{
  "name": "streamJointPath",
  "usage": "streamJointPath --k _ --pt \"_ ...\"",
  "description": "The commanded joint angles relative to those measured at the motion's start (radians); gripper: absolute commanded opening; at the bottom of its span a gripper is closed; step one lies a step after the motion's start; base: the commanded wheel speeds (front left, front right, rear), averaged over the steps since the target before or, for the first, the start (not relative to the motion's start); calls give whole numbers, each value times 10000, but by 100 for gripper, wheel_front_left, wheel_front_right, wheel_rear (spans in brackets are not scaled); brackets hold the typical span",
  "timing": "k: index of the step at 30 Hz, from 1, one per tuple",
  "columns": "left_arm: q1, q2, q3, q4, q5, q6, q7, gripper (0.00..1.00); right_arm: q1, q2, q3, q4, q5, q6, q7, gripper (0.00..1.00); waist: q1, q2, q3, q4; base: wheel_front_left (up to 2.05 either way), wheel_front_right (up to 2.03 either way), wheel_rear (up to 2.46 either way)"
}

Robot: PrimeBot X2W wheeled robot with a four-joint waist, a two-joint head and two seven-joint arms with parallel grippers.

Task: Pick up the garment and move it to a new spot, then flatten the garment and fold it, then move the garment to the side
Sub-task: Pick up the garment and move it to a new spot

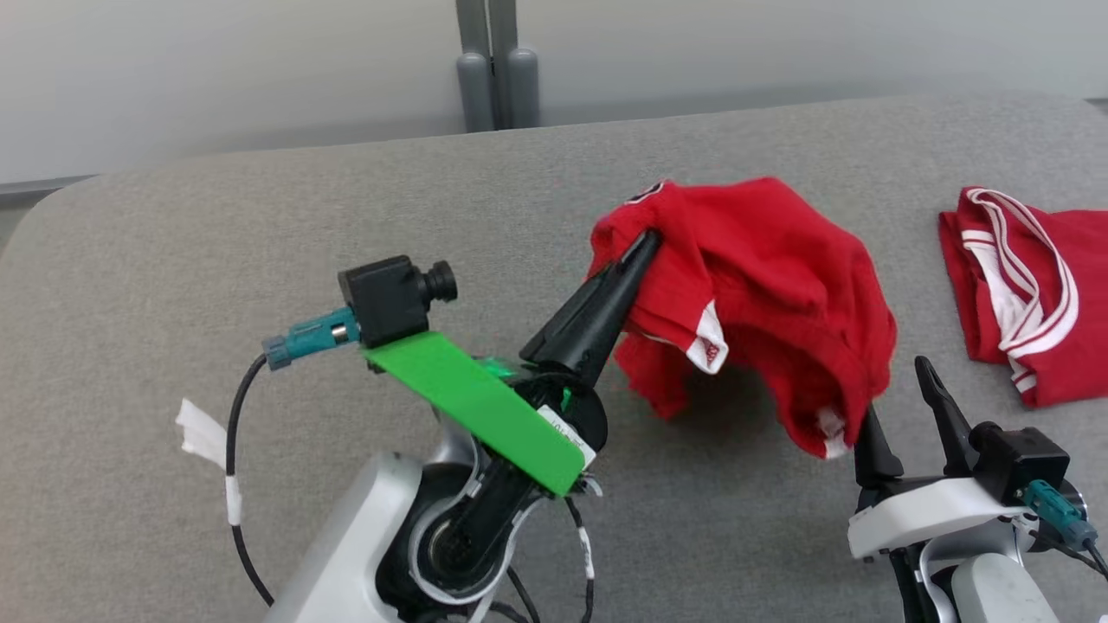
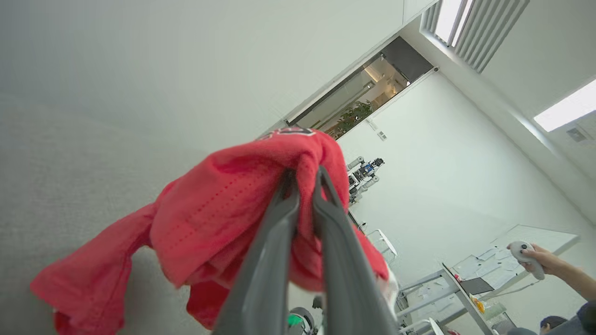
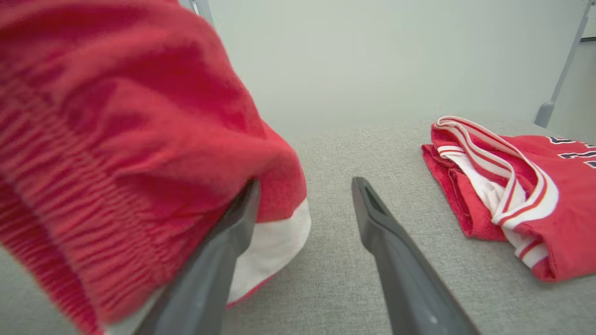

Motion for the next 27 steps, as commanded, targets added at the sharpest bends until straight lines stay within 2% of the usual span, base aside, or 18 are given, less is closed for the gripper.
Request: streamJointPath --k 1,4,7,10,13,14,15,16,20,23,25,27 --pt "95 16 28 -324 -596 418 -236 0 -82 -18 -5 -42 65 -7 -26 100 0 -1 134 -774 0 0 0" --pt "40 17 24 -113 -1485 1359 -756 0 -40 -16 -63 -19 81 -7 -26 100 0 -1 240 -1146 0 0 0" --pt "-178 22 479 1173 -2074 2045 -1440 0 -43 -9 12 54 116 -7 -26 100 0 -1 341 -1549 0 0 0" --pt "-381 21 1052 3224 -2379 2427 -1929 0 -81 -16 54 82 231 -5 -28 100 0 -1 424 -1856 0 0 0" --pt "-679 152 1557 5594 -2297 2425 -2447 0 -163 -10 187 114 288 -5 -26 100 0 -1 565 -2151 0 0 0" --pt "-791 250 1588 6183 -2115 2243 -2644 20 -178 -11 193 128 310 -5 -26 100 0 -1 587 -2207 0 0 0" --pt "-856 229 1903 6858 -2218 2073 -3011 49 -153 -17 166 163 383 -5 -28 100 0 -1 614 -2250 0 0 0" --pt "-891 213 1973 7301 -2242 1888 -3102 100 -140 -20 149 186 425 -5 -26 100 0 -1 628 -2274 0 0 0" --pt "-1134 299 1865 8809 -1795 700 -3634 100 54 -14 23 233 311 -5 -28 100 0 -1 590 -2185 0 0 0" --pt "-1256 642 1333 9298 -745 -308 -4077 100 164 -12 -122 235 419 -5 -26 100 0 -1 515 -2005 0 0 0" --pt "-1212 887 968 9261 260 -783 -4227 100 226 -17 -229 200 353 -5 -28 100 0 -1 414 -1850 0 0 0" --pt "-1048 1263 1126 8777 1656 -834 -4291 100 332 -24 -404 92 241 -5 -28 100 0 -1 252 -1603 0 0 0"
